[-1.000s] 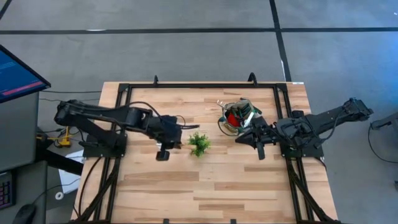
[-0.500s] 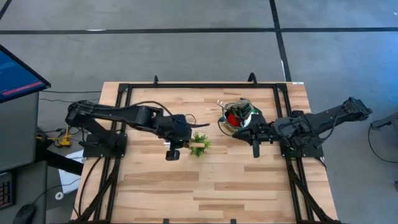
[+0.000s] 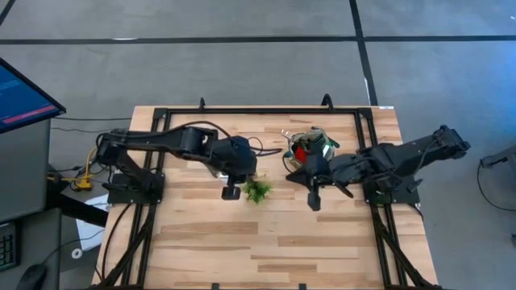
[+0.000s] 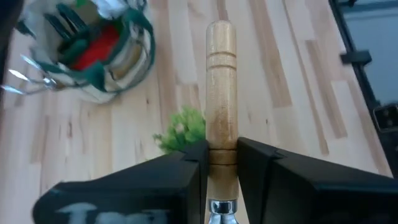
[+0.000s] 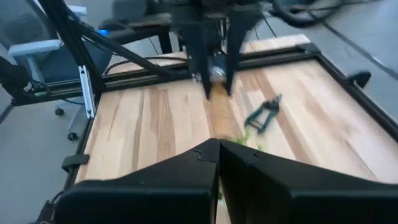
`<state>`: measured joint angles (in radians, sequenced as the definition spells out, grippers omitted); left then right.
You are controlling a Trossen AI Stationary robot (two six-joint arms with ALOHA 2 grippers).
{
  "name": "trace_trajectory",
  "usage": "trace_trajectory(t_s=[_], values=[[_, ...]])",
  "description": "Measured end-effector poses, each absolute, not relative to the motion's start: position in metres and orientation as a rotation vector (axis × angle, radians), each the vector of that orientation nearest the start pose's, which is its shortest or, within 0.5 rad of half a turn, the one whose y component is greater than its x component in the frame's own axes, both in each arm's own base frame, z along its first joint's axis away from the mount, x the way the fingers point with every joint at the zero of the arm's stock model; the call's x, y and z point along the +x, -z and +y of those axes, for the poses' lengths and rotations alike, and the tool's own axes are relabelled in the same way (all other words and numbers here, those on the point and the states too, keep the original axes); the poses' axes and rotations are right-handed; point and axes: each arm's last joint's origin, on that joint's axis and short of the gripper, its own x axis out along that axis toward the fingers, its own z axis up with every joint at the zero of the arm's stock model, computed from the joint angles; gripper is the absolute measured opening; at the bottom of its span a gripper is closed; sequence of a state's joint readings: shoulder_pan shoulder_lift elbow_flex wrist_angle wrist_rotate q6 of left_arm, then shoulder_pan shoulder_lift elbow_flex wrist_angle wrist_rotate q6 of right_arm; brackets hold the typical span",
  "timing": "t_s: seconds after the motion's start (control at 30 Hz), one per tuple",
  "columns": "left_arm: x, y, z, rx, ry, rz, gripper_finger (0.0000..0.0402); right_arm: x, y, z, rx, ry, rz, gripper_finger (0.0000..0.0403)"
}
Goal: Pick & Place Garden tools in Gardening bag
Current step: Put the brown trowel into the brown gardening bag
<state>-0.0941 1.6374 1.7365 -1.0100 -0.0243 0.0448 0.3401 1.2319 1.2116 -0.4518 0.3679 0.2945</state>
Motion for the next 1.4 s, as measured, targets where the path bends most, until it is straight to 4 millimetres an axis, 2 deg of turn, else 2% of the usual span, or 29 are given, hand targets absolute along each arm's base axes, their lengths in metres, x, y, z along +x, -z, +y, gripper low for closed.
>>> trace_trajectory(t_s=[0.2,0.4,0.5,0.77,0.97,1.13,1.4], values=[[0.331,-0.376,-0.029,0.095,0.078,0.910,0.0037,0.271,-0.369,0.080,0.096,0.109,0.479,0.0000],[0.331,-0.376,-0.029,0.095,0.079,0.909,0.0037,0.291,-0.361,0.079,0.071,0.142,0.556,0.0017],[0.330,-0.376,-0.029,0.079,0.072,0.918,0.0037,0.301,-0.359,0.081,0.047,0.145,0.582,0.0052],[0.327,-0.373,-0.029,0.052,0.056,0.965,0.0037,0.316,-0.362,0.084,0.006,0.141,0.608,0.0176],[0.327,-0.373,-0.029,0.050,0.056,0.966,0.0037,0.330,-0.346,0.078,-0.005,0.172,0.667,0.0235],[0.327,-0.373,-0.029,0.049,0.055,0.966,0.0037,0.338,-0.336,0.073,-0.004,0.188,0.695,0.0238],[0.333,-0.367,-0.029,0.049,0.055,0.983,0.0037,0.341,-0.339,0.069,0.025,0.166,0.674,0.0208]])
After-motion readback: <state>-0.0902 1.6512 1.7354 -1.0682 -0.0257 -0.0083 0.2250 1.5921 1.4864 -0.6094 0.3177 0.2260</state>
